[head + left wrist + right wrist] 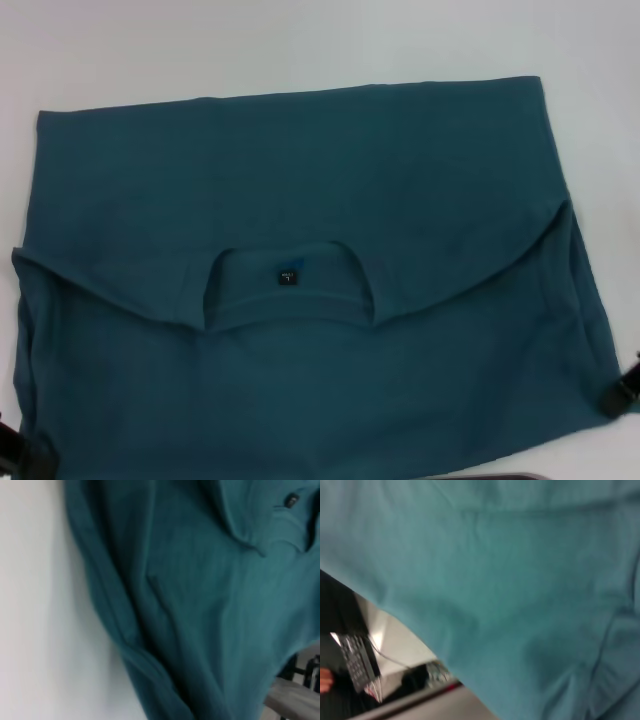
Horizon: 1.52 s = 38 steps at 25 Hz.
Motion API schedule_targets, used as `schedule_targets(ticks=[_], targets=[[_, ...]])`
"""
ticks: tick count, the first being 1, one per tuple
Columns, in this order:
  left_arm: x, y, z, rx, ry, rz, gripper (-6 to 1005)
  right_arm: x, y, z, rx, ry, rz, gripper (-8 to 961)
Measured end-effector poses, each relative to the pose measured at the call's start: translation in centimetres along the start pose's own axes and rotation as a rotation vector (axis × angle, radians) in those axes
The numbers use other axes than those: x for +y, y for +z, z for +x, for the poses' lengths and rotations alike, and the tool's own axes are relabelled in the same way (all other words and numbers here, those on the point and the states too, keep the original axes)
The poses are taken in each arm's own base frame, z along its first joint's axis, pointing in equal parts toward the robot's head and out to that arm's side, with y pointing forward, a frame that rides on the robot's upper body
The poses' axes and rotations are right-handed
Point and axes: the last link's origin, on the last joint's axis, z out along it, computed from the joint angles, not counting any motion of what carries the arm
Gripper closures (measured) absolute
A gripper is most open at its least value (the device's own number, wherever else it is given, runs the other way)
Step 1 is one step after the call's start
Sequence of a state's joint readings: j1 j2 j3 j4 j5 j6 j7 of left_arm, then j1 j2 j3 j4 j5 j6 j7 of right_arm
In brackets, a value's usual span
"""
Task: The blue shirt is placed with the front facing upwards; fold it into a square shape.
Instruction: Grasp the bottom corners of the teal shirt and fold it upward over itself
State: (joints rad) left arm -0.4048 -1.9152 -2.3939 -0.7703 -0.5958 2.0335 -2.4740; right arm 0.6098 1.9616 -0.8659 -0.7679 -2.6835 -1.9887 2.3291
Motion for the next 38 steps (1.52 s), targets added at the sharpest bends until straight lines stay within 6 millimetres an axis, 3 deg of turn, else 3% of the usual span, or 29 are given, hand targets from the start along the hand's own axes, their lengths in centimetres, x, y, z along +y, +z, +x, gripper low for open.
schedule_targets(ticks=[4, 9, 16, 21, 25, 32, 38], targets=[[0.9, -0.8, 0.8, 0.041, 0.07, -0.039, 987, 0.7, -1.7, -1.4, -0.109, -0.057, -0.045, 895], [2.2, -3.3, 2.8, 0.116, 0.104, -0.043, 986, 1.6, -6.2, -3.8, -0.335, -0.1, -0.086, 895], [4.2, -6.8, 6.7, 0.292, 0.092, -0.031, 987, 0.2, -10.1, -5.6, -0.58, -0.021, -0.027, 896], [5.8, -6.9, 11.0, 0.41, 0.09, 0.04, 986, -0.7, -10.1, -8.1, -0.69, 0.021, 0.058, 896], [6.2, -6.7, 13.6, 0.505, 0.06, 0.09, 986, -1.1, -10.0, -8.9, -0.731, 0.044, 0.088, 896], [5.9, -7.6, 15.9, 0.648, 0.006, 0.164, 987, -2.1, -10.6, -9.4, -0.819, 0.097, 0.131, 896], [5.4, -7.0, 16.9, 0.701, -0.001, 0.196, 986, -2.4, -9.1, -10.5, -0.822, 0.097, 0.183, 896]])
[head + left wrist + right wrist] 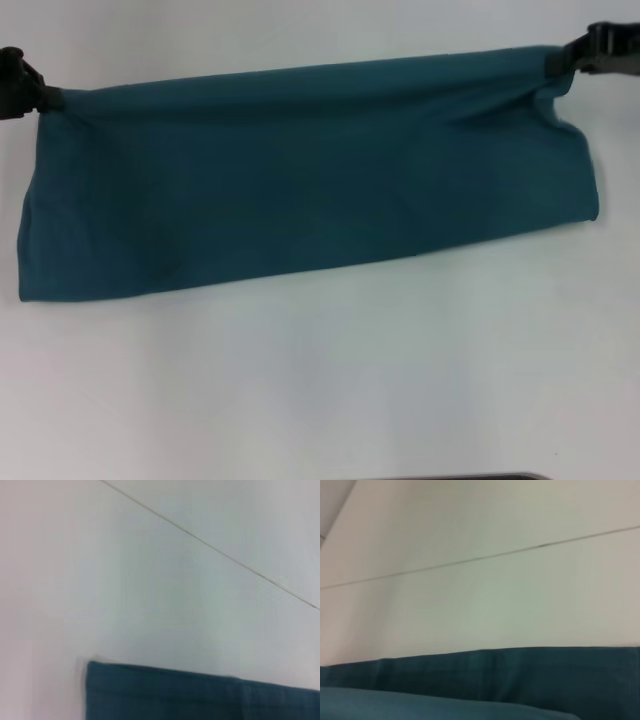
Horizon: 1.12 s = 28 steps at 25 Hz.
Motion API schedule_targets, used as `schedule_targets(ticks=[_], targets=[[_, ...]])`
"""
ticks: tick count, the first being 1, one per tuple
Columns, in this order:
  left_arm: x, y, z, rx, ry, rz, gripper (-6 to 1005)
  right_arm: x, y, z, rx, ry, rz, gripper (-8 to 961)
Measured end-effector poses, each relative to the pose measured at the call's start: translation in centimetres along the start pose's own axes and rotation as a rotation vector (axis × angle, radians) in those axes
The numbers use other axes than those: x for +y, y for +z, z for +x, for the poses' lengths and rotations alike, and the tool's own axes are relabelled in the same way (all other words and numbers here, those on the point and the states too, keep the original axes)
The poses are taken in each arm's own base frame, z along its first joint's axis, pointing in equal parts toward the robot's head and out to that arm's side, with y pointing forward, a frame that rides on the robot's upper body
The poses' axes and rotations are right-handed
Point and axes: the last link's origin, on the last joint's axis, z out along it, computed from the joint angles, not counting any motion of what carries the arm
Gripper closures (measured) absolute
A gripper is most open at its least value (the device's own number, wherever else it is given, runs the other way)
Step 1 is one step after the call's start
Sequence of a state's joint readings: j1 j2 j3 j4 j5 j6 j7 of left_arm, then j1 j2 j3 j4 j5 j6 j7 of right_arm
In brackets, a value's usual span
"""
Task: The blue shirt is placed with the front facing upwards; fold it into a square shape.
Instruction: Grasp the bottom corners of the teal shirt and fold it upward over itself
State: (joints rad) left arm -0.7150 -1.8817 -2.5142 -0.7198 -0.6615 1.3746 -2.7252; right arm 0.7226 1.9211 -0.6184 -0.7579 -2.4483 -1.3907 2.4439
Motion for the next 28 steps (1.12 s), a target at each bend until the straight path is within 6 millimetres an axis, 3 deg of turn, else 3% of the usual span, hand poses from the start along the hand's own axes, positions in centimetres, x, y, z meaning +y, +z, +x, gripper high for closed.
schedule_targets(ticks=[9, 20, 28], targets=[[-0.9, 1.4, -0.5, 0.063, -0.021, 0.026, 987, -0.9, 1.8, 1.6, 0.041, 0.007, 0.063, 896], [1.1, 1.8, 0.7, 0.057, 0.037, 0.026, 987, -2.0, 0.7, 1.3, 0.016, 0.024, 0.091, 895], [1.1, 1.5, 1.8, 0.088, 0.058, 0.067, 986, -1.8, 0.8, 0.4, -0.018, 0.015, 0.1, 895]])
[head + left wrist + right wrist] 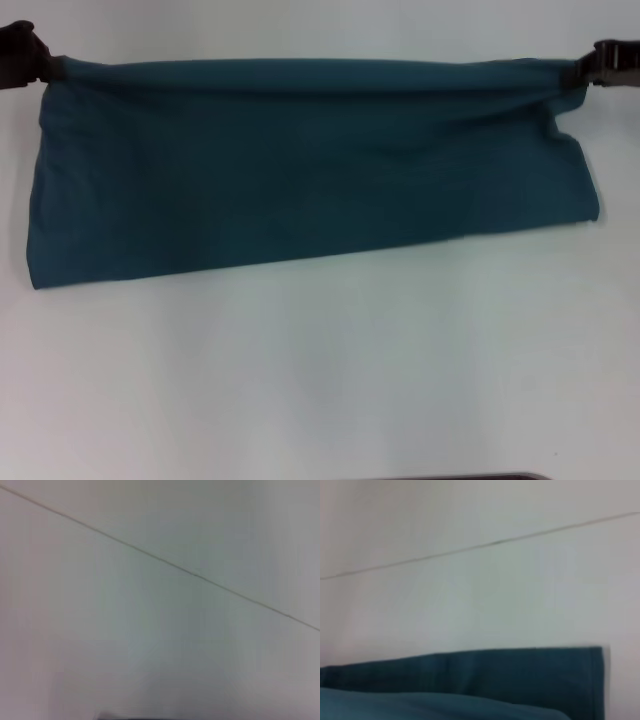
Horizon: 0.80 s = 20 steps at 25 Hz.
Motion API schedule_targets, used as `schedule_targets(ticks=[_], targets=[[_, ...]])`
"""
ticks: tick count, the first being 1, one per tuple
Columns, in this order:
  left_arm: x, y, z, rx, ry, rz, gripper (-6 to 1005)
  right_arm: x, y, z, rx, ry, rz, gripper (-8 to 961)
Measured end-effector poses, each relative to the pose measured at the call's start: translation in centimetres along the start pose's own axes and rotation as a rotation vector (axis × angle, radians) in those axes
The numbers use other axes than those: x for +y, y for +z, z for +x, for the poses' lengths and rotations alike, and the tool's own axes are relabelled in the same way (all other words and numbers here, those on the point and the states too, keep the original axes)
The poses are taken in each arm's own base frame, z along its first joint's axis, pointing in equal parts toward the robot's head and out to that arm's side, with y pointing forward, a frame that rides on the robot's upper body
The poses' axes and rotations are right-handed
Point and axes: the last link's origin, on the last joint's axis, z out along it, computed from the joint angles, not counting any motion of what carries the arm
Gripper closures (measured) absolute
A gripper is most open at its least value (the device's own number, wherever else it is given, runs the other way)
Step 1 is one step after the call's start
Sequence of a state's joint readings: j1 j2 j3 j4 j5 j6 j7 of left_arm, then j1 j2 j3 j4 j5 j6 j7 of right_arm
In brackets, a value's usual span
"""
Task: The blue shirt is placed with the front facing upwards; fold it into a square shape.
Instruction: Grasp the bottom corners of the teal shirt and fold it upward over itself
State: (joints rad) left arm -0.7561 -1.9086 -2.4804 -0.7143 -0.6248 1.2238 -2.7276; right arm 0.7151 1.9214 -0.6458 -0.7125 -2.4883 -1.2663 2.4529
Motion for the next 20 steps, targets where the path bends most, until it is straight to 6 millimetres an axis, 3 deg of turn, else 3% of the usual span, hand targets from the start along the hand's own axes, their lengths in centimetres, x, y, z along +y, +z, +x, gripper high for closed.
schedule_targets(ticks=[8, 20], targets=[[-0.1, 0.6, -0.2, -0.026, 0.017, 0.036, 987, 1.0, 0.7, -1.9, -0.048, -0.05, 0.032, 895], [-0.2, 0.4, -0.2, -0.013, 0.011, 0.026, 950, 1.1, 0.9, -1.7, -0.035, -0.036, 0.031, 862]])
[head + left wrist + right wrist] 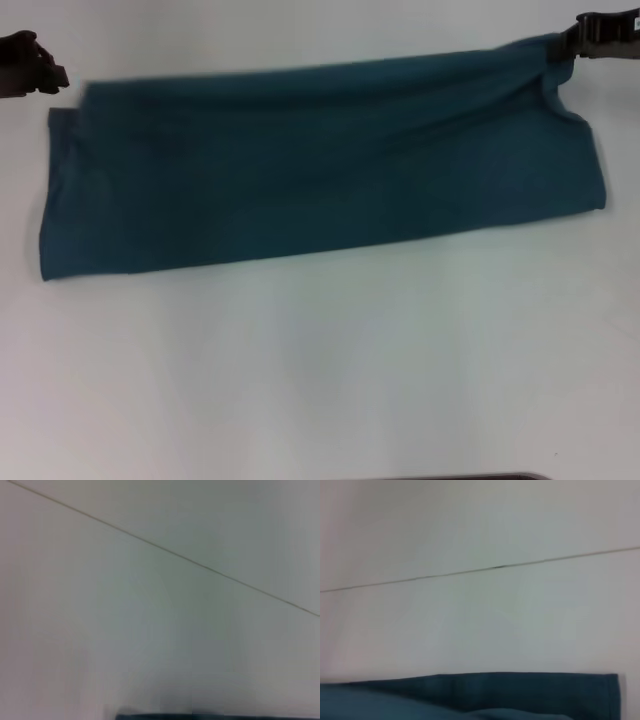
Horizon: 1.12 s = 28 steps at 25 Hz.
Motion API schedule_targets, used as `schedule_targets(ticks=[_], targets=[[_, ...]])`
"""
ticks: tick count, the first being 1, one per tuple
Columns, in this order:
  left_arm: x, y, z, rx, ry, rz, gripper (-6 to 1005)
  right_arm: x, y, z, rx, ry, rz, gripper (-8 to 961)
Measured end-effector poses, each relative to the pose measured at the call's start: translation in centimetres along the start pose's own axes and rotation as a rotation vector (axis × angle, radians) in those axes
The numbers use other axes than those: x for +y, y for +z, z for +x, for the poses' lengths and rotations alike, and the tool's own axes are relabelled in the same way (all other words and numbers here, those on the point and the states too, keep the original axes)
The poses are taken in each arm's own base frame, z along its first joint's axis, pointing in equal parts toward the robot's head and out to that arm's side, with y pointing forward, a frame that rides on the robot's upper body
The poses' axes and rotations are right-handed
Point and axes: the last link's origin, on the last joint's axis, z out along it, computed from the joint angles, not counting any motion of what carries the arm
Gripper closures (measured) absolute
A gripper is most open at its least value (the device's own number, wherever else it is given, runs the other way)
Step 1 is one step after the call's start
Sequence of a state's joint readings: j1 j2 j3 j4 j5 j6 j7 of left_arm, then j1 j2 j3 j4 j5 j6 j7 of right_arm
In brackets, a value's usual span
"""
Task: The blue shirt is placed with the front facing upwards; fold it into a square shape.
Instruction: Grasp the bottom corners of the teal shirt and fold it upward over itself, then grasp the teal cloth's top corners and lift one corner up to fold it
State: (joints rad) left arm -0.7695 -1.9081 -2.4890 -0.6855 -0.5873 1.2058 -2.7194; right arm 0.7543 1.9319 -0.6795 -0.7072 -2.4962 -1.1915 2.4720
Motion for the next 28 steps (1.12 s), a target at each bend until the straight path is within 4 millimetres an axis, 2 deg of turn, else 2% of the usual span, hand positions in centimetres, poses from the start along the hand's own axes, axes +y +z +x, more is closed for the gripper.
schedule_targets(ticks=[5, 8, 14, 16, 18, 22, 27, 28], targets=[[-0.2, 0.0, 0.1, 0.017, -0.012, 0.005, 889, -1.5, -0.9, 0.3, -0.013, 0.062, 0.029, 829], [-0.3, -0.2, 0.2, 0.024, -0.016, 0.007, 852, -2.6, -2.0, -0.3, -0.03, 0.056, 0.056, 765], [-0.6, -0.6, 0.1, 0.027, -0.029, -0.003, 625, -3.5, -3.6, -1.4, -0.068, 0.048, 0.069, 637], [-0.8, -1.1, -0.1, 0.038, -0.045, -0.03, 392, -3.3, -4.4, -1.4, -0.079, 0.026, 0.01, 594], [-1.0, -1.9, -0.6, 0.05, -0.055, -0.106, 354, -2.5, -5.3, -1.0, -0.103, -0.018, -0.11, 526], [-1.1, -4.1, -2.2, 0.084, -0.092, -0.342, 279, -1.6, -7.4, 1.5, -0.235, -0.117, -0.34, 391], [-3.0, -6.2, -6.0, 0.101, -0.212, -0.525, 281, -1.7, -9.1, 7.2, -0.405, -0.164, -0.502, 310], [-3.3, -6.3, -6.8, 0.102, -0.234, -0.546, 281, -1.6, -9.2, 8.4, -0.42, -0.16, -0.523, 239]])
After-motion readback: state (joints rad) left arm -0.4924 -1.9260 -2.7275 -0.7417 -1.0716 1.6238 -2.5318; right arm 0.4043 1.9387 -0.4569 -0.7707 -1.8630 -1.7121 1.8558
